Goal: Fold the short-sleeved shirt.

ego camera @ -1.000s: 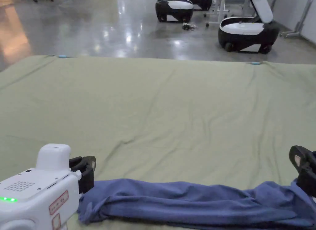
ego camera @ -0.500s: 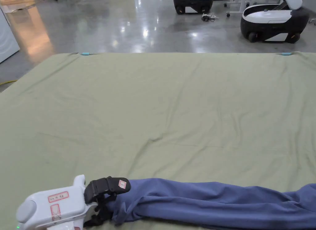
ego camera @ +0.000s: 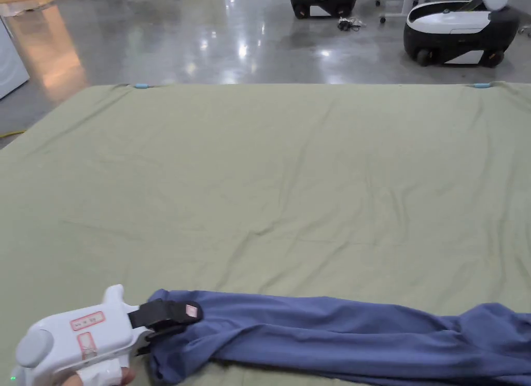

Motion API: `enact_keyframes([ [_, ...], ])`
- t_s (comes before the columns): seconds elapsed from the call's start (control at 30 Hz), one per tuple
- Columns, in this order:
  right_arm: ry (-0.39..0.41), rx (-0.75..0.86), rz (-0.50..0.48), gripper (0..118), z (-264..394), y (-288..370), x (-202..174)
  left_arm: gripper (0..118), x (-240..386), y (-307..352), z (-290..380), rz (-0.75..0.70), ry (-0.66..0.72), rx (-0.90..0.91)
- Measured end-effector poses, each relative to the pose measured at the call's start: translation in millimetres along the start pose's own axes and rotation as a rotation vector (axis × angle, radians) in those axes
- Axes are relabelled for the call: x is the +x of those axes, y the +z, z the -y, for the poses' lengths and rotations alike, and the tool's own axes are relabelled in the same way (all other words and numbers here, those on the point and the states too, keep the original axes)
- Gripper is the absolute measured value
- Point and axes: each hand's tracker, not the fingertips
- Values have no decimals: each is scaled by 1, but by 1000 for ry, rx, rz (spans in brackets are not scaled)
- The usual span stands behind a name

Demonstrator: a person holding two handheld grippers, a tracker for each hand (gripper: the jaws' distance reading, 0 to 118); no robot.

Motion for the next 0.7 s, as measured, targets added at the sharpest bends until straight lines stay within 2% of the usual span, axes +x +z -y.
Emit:
enact_keyframes([
  [0.03,-3,3,0,3,1,1,0,12,22,1,-21,-59,-31,27],
  [0.1,-20,0,-12,3,2,0,2,12,38,15,-21,-168,-96,52],
  [0.2,-19,0,-22,3,6,-2,0,13,91,10,3,-227,-138,13],
  [0.27,-25,-2,-32,3,8,-4,3,13,136,10,29,-300,-206,66],
  [0.33,-34,3,-56,3,9,-3,1,13,176,-4,52,-284,-408,111],
  [0.4,-25,4,-60,3,10,-3,2,13,213,-22,88,-291,-553,129],
  [0.5,-17,11,-70,3,11,0,6,13,234,-79,125,-288,-662,82],
  [0.6,-25,16,-75,3,13,5,10,13,229,-147,153,-272,-657,-96],
  [0.7,-58,23,-90,3,17,9,17,14,213,-191,162,-380,-673,-178],
])
